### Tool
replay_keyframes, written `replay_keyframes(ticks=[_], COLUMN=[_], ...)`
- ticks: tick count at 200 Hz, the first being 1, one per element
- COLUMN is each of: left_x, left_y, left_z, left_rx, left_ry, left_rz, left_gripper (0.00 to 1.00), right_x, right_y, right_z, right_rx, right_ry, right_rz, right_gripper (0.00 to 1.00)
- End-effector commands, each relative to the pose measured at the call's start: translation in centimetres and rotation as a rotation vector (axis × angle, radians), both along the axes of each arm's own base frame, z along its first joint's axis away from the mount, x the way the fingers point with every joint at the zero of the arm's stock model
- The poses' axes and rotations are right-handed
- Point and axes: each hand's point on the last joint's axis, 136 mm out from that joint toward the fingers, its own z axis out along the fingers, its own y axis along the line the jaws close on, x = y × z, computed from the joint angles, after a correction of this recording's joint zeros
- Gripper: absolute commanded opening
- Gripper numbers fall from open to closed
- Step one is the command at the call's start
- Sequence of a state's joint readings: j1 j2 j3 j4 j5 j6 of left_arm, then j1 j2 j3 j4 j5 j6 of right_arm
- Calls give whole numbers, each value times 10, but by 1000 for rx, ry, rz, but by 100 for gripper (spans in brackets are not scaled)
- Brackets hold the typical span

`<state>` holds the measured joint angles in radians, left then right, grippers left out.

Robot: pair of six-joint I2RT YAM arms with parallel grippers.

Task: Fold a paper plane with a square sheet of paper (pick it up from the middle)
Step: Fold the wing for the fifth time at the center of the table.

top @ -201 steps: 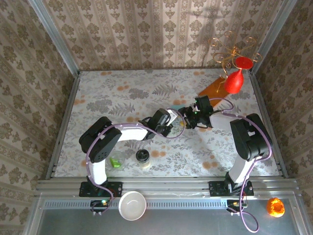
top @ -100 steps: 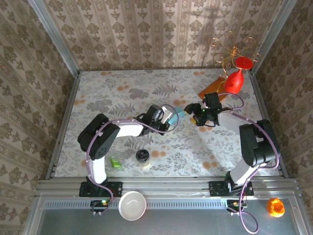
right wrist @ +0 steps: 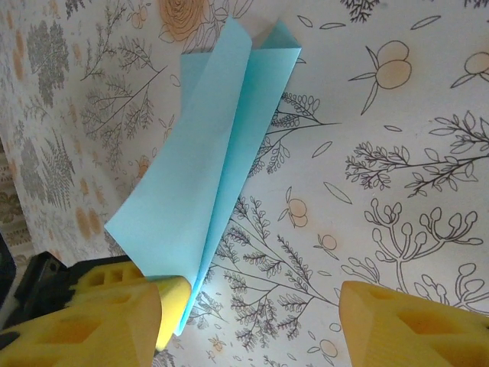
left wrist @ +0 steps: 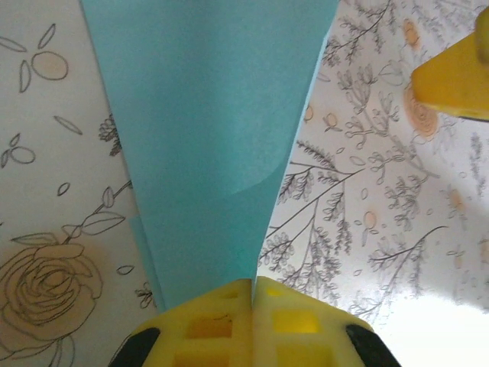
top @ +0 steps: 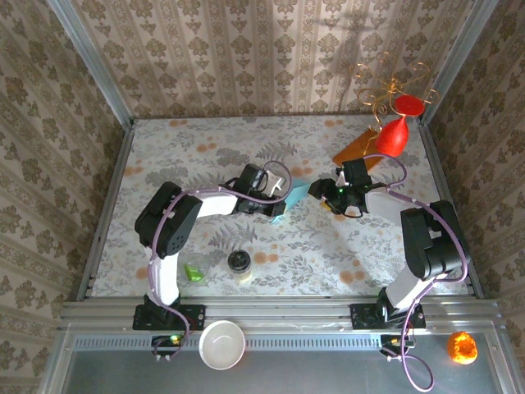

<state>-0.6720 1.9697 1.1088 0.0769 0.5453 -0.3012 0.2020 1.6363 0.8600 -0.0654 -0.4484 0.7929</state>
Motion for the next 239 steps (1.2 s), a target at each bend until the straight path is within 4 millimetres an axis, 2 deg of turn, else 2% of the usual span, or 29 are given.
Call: replay_keyframes(ticks=[1, 72, 149, 239], left_x=[-6, -2, 0, -2], left_y=[-3, -6, -10, -11], left_z=[4, 5, 6, 0], left_rx=[-30, -98, -145, -157], left_ry=[127, 317, 436, 482], left_rz=[-4, 48, 89, 95], left_gripper=[5, 3, 3, 4], right_x=[-4, 3, 16, 24], right_y=[6, 28, 41, 38], right_z=[-6, -11, -18, -37], right_rx=[-44, -90, -67, -108], right_ry=[-6, -25, -26, 9], right_rz=[72, 178, 218, 215], right_gripper=[65, 65, 64, 63])
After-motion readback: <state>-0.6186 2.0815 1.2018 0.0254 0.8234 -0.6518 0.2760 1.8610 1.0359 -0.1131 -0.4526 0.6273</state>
